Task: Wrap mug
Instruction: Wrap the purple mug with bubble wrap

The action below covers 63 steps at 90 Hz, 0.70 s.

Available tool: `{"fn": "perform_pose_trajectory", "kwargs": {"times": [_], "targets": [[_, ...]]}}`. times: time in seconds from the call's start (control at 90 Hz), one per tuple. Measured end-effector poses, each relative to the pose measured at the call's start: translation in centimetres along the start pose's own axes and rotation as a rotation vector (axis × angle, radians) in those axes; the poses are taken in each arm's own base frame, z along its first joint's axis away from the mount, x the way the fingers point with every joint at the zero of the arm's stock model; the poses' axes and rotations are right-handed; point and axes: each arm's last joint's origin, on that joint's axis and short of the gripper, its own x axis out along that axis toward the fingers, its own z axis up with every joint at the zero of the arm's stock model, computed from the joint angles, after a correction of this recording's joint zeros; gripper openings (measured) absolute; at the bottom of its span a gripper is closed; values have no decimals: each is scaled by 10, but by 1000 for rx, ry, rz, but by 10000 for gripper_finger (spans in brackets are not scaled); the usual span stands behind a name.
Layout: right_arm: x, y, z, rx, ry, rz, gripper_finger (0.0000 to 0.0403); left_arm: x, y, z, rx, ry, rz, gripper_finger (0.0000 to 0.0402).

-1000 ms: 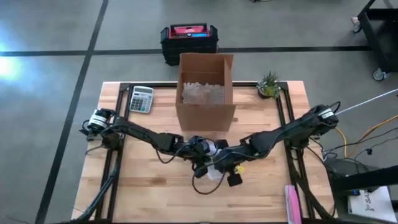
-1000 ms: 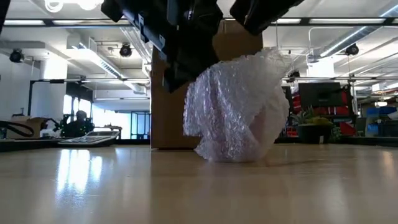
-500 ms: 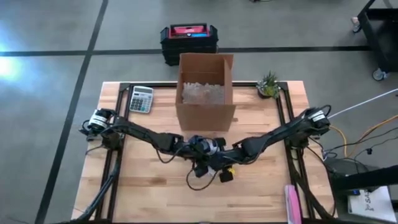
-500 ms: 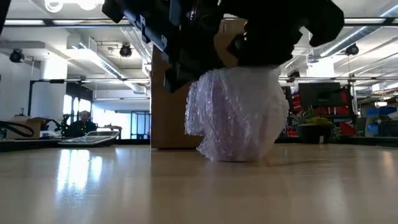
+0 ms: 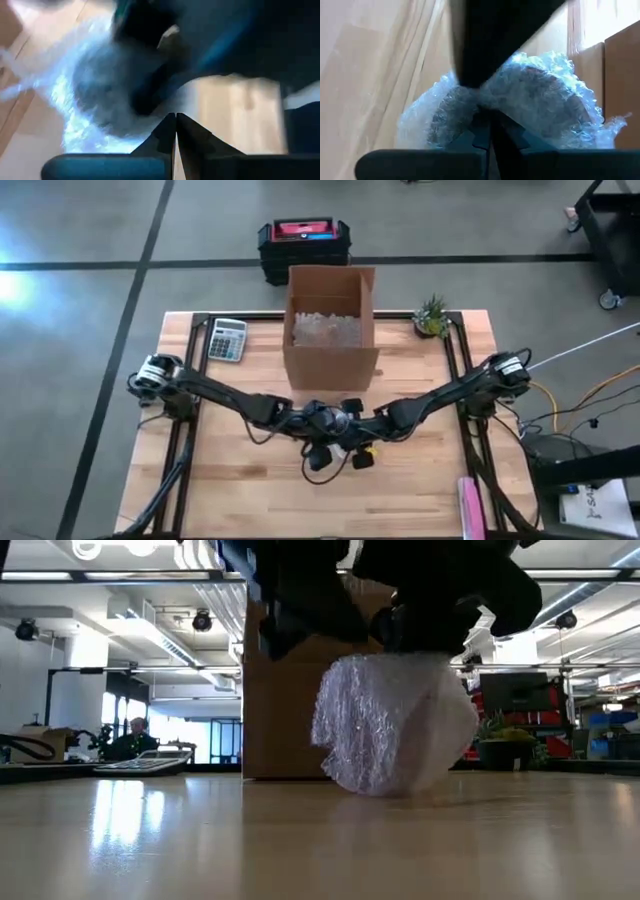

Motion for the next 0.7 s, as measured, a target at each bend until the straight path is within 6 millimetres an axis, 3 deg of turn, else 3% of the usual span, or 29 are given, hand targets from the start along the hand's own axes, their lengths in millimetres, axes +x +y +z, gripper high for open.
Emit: {"fn": "perform_pose_trajectory", "kwargs": {"times": [0.244, 0.456, 0.589, 0.7], "targets": [[-10, -2, 6, -21, 41, 1, 0, 12, 12, 4, -18, -26, 29, 0], [-59, -11, 18, -31, 30, 7, 0, 10, 12, 4, -13, -25, 27, 0], [-87, -21, 5, -20, 75, -65, 0, 10, 12, 4, -13, -25, 27, 0], [-89, -28, -18, 32, 126, -113, 0, 10, 11, 6, -13, -27, 26, 0]]}}
